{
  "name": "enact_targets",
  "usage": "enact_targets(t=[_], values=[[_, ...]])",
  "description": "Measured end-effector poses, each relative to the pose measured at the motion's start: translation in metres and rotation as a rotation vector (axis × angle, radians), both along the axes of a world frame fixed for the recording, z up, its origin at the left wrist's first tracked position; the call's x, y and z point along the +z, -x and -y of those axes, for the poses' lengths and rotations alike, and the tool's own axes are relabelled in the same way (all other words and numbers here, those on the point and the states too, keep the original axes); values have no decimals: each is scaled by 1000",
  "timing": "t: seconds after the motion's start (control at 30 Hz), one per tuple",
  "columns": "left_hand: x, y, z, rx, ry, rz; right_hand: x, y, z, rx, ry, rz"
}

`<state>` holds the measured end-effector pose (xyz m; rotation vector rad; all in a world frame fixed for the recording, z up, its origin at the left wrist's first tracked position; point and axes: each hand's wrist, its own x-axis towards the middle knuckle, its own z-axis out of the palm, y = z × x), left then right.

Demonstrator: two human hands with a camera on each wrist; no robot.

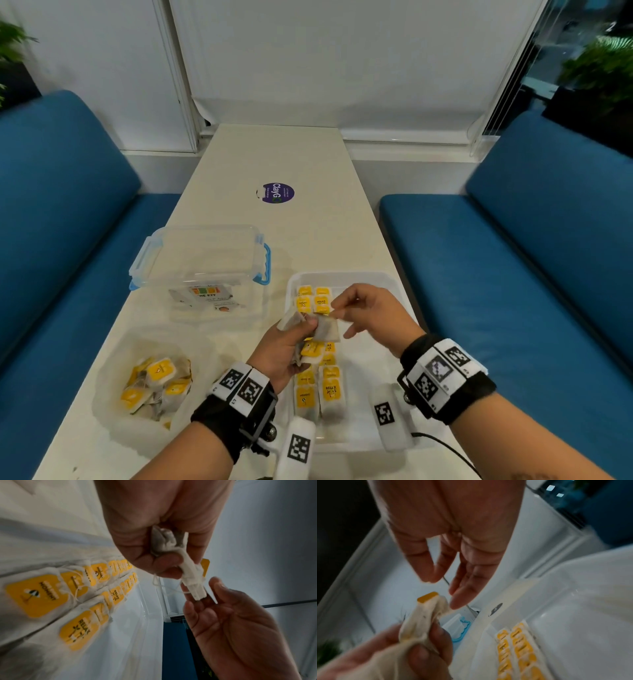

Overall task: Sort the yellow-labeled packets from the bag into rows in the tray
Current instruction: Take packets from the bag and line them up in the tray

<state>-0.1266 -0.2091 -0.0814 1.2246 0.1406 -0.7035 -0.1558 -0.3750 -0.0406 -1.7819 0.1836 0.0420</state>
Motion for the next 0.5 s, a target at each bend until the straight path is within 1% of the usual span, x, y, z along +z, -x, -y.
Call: enact_targets(t=[0.03, 0.07, 0.1, 0.13, 0.2, 0.3, 0.43, 0.5], values=[[1, 1, 0, -8, 5, 19, 2, -1, -1, -82, -130, -75], [2, 2, -1, -21, 6, 37, 4, -2, -1, -132, -204, -148], [2, 3, -1, -35, 1, 53, 4, -2, -1, -138, -231, -220], [2, 4, -1, -48, -13, 67, 5, -2, -1, -106, -234, -287], [2, 5, -2, -69, -63, 97, 3, -1, -1, -13, -199, -356], [1, 5, -4, -87, -130, 141, 0, -1, -4, 80, -105, -347], [2, 4, -5, -79, -145, 142, -1, -5, -8, 56, -21, -273], [3, 5, -5, -84, -134, 141, 1, -6, -11, 73, 25, -231]])
